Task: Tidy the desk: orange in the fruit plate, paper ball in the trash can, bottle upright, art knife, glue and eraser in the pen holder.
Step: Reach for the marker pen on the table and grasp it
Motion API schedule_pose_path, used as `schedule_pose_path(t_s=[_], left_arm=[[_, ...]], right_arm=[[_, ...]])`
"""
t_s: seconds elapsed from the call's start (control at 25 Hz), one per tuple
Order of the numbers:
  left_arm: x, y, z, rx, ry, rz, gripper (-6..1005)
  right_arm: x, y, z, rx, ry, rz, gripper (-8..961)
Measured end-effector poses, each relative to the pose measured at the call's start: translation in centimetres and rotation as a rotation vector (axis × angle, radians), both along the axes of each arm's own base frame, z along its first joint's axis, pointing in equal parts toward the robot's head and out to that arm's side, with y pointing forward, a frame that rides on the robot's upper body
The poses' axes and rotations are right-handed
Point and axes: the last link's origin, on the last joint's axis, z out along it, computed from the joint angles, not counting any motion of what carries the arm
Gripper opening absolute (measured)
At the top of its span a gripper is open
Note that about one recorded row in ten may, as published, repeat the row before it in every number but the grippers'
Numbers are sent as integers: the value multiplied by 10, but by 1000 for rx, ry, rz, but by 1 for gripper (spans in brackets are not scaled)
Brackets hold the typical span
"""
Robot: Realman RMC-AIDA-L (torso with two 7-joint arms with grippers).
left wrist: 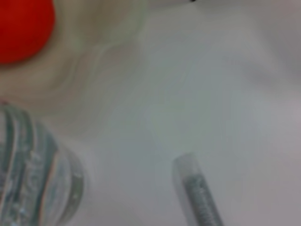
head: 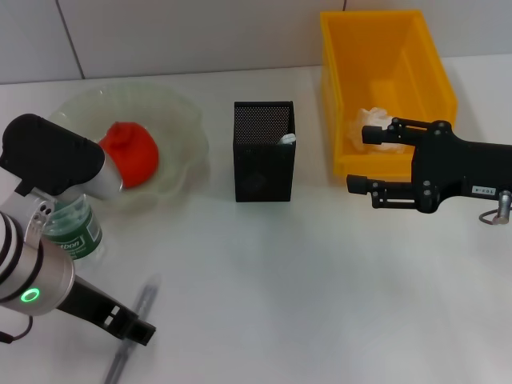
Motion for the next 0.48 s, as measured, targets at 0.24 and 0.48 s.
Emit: schedule_pose_path(t_s=[0.24, 0.48], left_arm=[[-4, 4, -2, 0, 22, 6, 773], [-4, 4, -3, -2, 23, 5, 772]], right_arm=[[-1, 0, -1, -2, 2, 2, 768], [-1, 1, -1, -1, 2, 3, 768]])
